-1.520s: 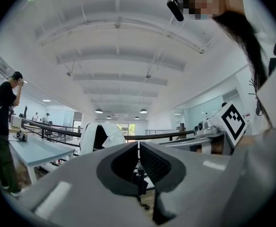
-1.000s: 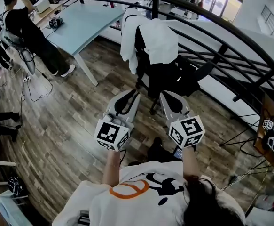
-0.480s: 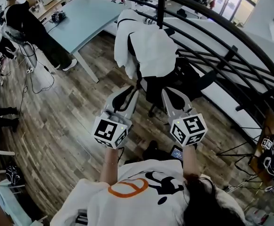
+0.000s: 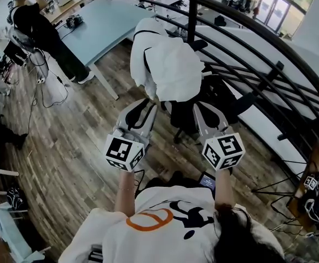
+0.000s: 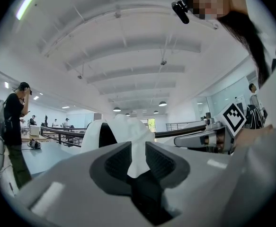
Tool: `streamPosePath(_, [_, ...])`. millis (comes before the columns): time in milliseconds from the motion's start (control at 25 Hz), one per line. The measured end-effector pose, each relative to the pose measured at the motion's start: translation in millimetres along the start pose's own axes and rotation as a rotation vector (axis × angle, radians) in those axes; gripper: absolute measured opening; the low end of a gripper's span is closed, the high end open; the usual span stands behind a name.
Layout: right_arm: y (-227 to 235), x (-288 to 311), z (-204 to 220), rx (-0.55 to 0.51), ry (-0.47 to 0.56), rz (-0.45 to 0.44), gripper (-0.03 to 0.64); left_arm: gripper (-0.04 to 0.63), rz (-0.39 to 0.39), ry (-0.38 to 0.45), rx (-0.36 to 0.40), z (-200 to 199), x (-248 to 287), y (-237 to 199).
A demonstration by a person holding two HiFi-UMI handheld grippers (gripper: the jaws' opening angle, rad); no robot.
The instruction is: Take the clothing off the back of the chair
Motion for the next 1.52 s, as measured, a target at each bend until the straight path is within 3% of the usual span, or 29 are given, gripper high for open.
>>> streamPosePath(280, [21, 14, -8, 0.002, 0.011, -0.005, 0.006, 0.103, -0.044, -0.024, 0.004, -1, 8, -28])
streamPosePath(400, [32, 17, -9, 0.001, 0.005, 0.001, 0.054, 0.115, -0.063, -0.046, 0.012, 1, 13, -40])
streamPosePath(680, [69, 30, -15, 0.032, 0.033, 0.043, 0.075, 0.140, -0.102, -0.060, 0.011, 8, 37, -85])
streamPosePath(1080, [133, 85, -29, 0.068, 0.016, 0.064, 0.159, 0.280, -0.020, -0.201, 0.102, 42, 101, -152])
streamPosePath(1280, [152, 95, -36, 0.116, 0.016, -0.010, 0.196, 0.293, 0.059, -0.221, 0.098, 58, 122, -157])
streamPosePath(1520, [169, 99, -37, 0.148, -0.068, -0.153, 0.238, 0.295, 0.147, -0.204, 0.064, 73, 143, -168])
Point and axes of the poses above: the fingertips, and each gripper's own axes: x forward along the fingers, y to its right, z out of its underside, the point moved 4 cm from there along -x, backward along the fingers, and after that the axes turned 8 degrees about -z, right-handed, at the moved point
